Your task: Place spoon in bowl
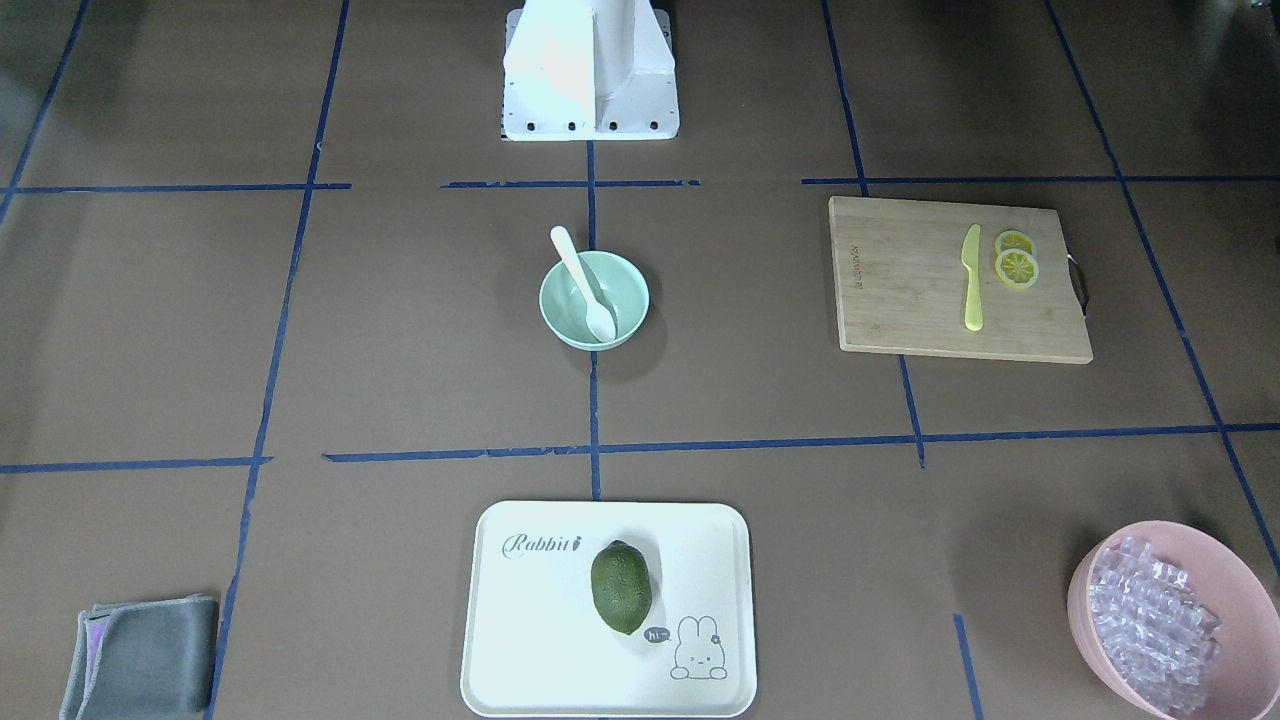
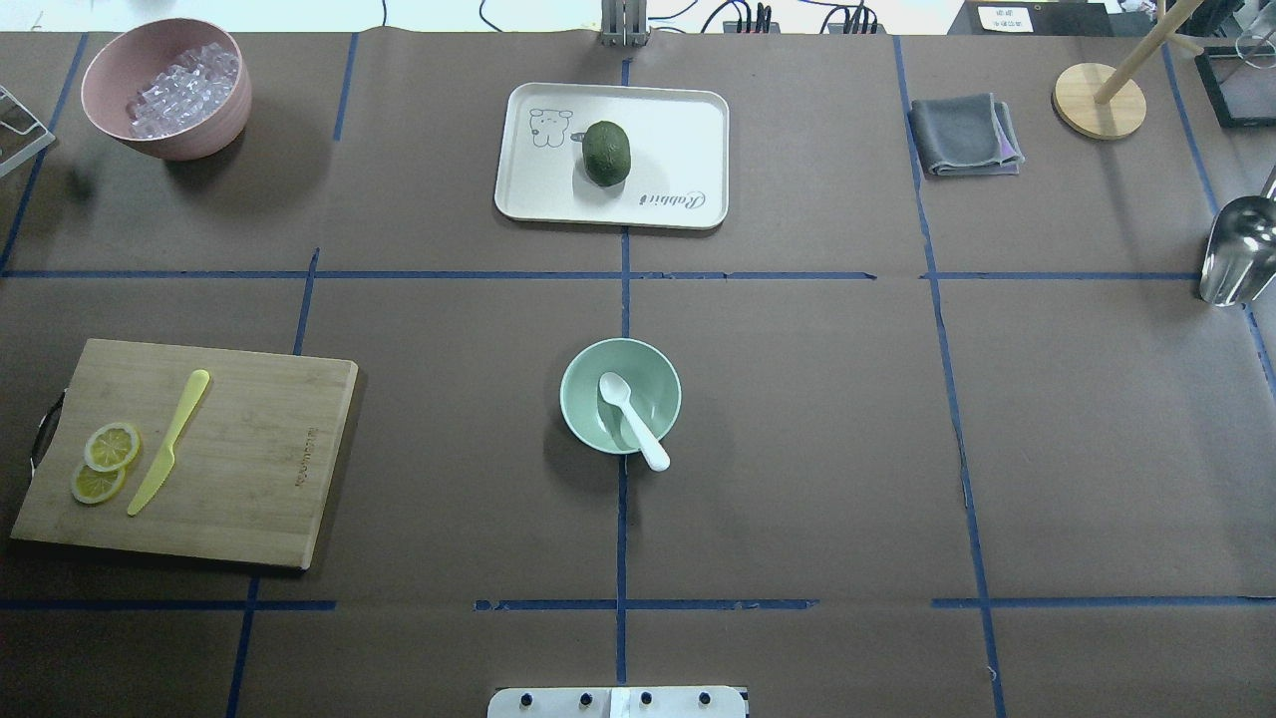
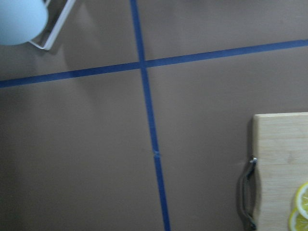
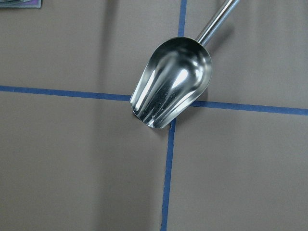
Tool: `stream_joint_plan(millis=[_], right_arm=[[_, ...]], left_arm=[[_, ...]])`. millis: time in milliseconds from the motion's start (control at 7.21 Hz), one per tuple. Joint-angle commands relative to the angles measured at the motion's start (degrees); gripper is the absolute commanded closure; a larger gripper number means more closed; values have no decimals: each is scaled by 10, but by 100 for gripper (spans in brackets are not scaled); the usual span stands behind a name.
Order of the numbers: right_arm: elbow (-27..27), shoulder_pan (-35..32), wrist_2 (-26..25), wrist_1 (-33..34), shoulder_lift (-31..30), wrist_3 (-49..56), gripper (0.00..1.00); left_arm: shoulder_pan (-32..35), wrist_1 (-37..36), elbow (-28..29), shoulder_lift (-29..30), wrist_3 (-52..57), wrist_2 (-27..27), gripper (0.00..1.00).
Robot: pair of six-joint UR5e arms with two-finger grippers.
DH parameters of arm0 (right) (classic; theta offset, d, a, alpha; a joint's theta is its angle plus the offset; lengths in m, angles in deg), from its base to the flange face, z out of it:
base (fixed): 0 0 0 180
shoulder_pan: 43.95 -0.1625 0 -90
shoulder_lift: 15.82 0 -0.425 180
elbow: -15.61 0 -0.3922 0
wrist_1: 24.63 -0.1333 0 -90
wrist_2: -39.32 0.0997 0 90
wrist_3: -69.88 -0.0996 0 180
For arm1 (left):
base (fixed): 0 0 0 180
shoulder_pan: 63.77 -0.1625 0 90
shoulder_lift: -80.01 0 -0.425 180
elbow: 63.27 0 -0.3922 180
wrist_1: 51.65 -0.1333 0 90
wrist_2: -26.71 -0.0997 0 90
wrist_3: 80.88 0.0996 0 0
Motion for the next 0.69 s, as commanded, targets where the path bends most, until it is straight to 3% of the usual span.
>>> stream_joint_plan(millis=[0,555], right_arm=[[-1,9,-1,0,0,-1,0],[-1,9,-1,0,0,-1,0]], left_arm=[[25,26,30,-1,7,13,0],[32,28,40,-1,7,28,0]])
